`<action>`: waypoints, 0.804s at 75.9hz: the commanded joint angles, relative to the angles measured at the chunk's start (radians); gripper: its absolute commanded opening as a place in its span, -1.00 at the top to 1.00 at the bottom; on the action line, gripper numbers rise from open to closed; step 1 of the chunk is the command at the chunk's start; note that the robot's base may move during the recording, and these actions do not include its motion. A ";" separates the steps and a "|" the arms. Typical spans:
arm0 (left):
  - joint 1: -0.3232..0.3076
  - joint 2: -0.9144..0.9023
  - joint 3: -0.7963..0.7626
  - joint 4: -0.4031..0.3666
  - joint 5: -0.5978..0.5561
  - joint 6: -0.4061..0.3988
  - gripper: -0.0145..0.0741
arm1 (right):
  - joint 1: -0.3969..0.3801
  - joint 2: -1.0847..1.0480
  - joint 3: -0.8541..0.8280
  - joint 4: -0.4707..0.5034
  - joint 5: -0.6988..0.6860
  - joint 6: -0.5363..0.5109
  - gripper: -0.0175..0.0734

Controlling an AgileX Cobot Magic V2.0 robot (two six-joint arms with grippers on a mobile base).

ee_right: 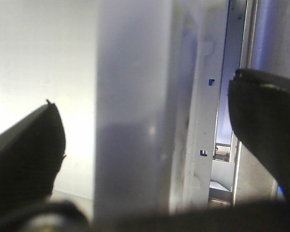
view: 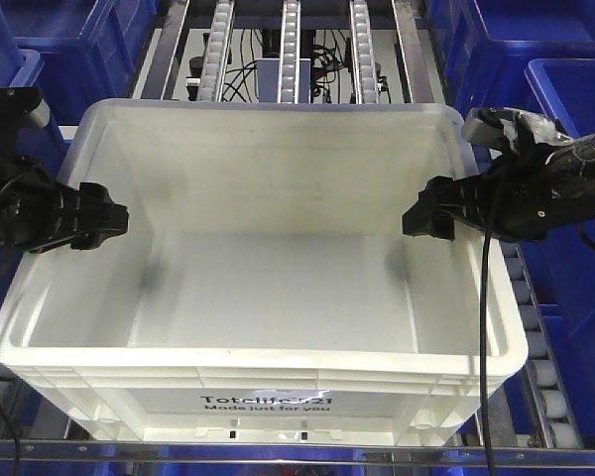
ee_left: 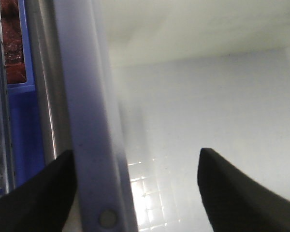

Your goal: Move bin from left to right shelf

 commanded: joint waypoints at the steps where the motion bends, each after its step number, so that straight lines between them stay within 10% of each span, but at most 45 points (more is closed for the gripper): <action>1: 0.001 -0.025 -0.034 -0.012 -0.050 -0.006 -0.46 | -0.005 -0.033 -0.030 0.025 -0.031 -0.012 -0.68; 61: 0.001 -0.025 -0.034 -0.014 -0.112 -0.005 0.69 | -0.005 -0.033 -0.030 0.026 -0.044 -0.012 0.64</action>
